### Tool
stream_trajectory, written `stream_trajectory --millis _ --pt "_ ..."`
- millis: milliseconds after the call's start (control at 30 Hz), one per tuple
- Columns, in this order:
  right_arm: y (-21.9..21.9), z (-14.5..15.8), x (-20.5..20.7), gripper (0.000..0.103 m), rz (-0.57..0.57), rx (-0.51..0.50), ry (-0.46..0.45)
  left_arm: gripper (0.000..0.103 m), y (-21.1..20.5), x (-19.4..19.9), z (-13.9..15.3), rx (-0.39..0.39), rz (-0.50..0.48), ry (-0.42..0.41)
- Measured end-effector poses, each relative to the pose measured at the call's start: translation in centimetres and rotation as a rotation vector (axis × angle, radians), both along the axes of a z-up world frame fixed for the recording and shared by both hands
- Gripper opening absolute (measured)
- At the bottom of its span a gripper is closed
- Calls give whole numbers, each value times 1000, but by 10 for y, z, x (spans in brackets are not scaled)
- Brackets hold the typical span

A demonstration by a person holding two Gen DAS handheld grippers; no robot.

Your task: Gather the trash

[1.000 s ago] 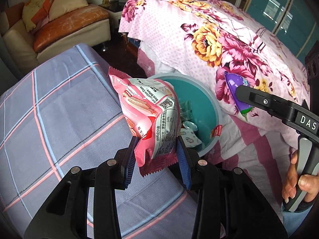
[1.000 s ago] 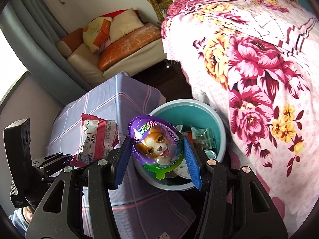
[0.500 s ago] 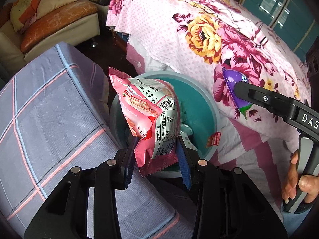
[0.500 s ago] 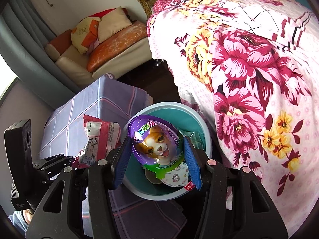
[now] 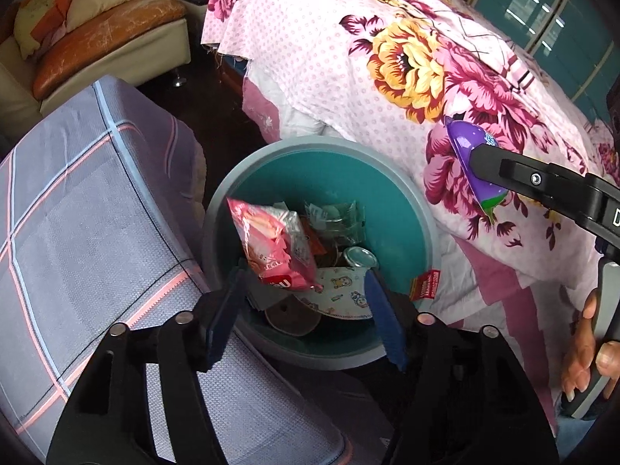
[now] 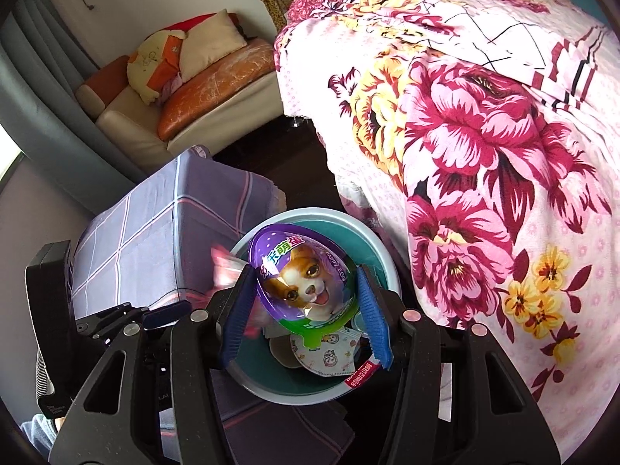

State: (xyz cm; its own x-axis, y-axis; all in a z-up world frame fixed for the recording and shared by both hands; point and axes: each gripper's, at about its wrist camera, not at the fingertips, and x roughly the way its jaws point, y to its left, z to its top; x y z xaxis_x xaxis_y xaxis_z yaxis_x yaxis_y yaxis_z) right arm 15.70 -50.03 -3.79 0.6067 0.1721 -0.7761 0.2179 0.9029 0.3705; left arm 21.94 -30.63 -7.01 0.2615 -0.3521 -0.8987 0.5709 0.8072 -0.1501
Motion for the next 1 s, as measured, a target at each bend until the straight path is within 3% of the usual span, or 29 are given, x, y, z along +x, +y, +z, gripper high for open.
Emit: stream_trajectory --millis 133,267,867,1000 --pt "2 1 2 50 2 -11 8 90 4 -1 5 6 14 -24" --pt "5 2 5 50 11 -27 17 95 10 -2 11 13 26 -37" --pt "46 3 25 51 81 -78 96 97 69 4 27 -51 146 -66" --pt "54 5 28 65 83 -93 103 97 82 7 27 -68 167 -61"
